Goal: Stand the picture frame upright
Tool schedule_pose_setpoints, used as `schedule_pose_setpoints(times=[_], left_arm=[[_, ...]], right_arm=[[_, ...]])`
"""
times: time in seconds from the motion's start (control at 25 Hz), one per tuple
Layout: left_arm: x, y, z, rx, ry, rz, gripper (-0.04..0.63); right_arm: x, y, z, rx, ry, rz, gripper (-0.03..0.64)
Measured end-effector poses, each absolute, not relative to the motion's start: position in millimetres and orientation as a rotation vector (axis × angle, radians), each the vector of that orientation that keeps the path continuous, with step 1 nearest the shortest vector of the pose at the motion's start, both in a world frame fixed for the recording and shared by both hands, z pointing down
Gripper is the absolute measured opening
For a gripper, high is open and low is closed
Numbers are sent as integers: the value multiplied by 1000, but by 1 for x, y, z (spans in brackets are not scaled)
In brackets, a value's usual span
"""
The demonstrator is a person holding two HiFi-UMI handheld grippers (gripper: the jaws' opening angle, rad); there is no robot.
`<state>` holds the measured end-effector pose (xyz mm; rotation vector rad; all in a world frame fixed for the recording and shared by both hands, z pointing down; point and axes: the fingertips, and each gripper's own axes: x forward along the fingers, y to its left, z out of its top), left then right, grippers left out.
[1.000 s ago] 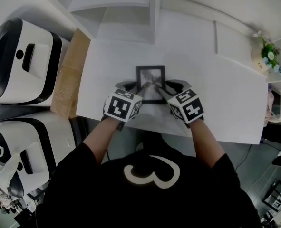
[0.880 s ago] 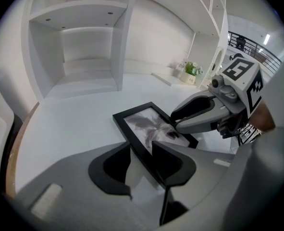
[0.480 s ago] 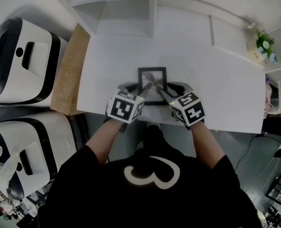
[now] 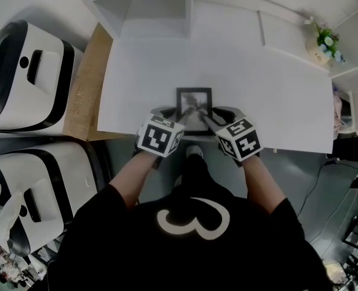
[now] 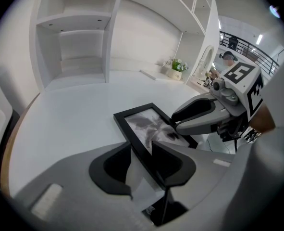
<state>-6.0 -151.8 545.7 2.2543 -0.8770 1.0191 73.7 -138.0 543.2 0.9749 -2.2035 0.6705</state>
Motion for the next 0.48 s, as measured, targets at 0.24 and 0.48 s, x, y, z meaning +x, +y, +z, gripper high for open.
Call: schedule_pose_setpoints(times=[0.24,0.48], left_arm=[[-9,-127,546,2264,-855,1024,146],[-8,-108,545,2275,-844,1029,146]], right_arm=[[71,-113,542,1004,-2197,674,126],[72,-92,543,1033,-2202,691,126]])
